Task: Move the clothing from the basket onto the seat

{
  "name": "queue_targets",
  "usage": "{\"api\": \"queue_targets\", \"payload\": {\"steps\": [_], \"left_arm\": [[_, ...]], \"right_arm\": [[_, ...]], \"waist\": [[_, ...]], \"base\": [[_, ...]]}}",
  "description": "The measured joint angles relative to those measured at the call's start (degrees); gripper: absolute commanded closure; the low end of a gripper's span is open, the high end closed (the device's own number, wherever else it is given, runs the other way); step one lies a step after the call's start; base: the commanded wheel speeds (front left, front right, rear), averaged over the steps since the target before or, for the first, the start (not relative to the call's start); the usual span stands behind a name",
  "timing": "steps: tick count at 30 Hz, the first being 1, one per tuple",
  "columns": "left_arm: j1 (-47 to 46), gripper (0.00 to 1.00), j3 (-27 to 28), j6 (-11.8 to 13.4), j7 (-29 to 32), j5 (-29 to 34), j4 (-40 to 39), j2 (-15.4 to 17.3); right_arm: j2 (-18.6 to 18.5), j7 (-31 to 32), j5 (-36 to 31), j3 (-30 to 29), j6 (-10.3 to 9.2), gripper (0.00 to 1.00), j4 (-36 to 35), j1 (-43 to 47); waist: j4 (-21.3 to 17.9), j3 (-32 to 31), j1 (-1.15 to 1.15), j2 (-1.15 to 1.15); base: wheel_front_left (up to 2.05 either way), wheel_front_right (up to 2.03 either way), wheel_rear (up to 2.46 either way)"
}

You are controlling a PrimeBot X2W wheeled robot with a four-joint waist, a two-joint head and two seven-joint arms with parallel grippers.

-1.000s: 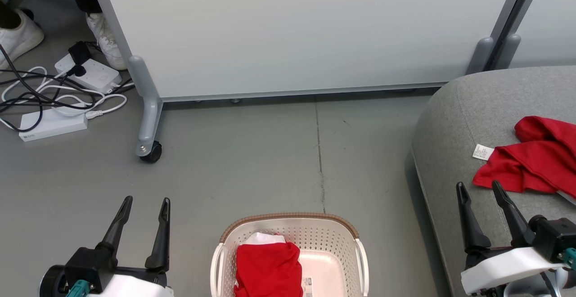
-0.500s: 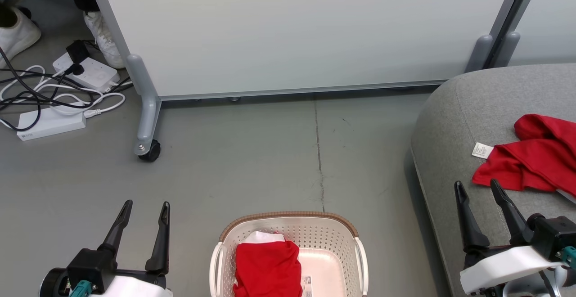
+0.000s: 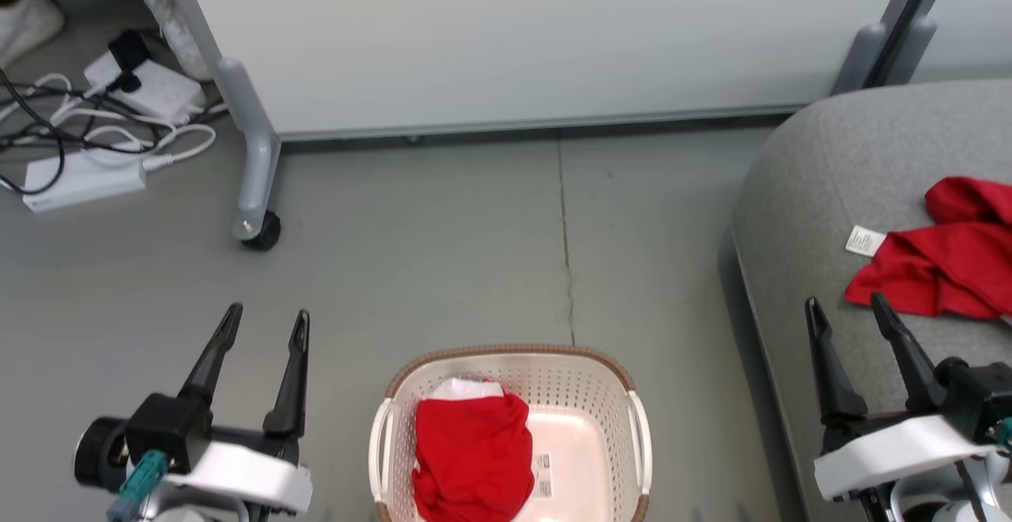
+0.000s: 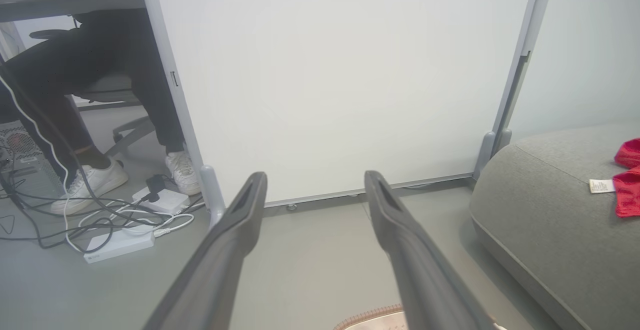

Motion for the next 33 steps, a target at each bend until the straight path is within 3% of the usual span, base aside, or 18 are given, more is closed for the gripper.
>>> {"api": "queue_targets", "payload": {"steps": [6, 17, 23, 33], "left_arm": [[-6.10, 0.00, -1.69, -2.07, -0.08, 1.75, 1.76, -0.65], [-20.07, 0.00, -7.73, -9.05, -0.10, 5.06, 13.15, -2.56], [-26.24, 0.00, -12.82, -9.95, -0.08, 6.11, 20.90, -1.96], [-34.52, 0.00, -26.63, -10.16, -0.08, 5.38, 32.63, 1.33]], "right_arm": [[-0.01, 0.68, -0.99, 0.20, 0.00, 0.00, -3.05, -2.26], [-0.03, -0.15, -2.53, 1.66, 0.00, 0.00, -10.33, -7.53], [-0.11, -2.33, -1.99, 2.66, -0.01, 0.00, -13.14, -8.89], [-0.13, -6.98, 0.42, 3.98, 0.00, 0.00, -13.84, -10.23]], "waist": [[-0.39, 5.06, 0.00, 0.00], [-3.64, 20.93, 0.00, 0.00], [-6.33, 29.58, 0.00, 0.00], [-12.02, 41.33, 0.00, 0.00]], "base": [[0.00, 0.00, 0.00], [0.00, 0.00, 0.00], [0.00, 0.00, 0.00], [0.00, 0.00, 0.00]]}}
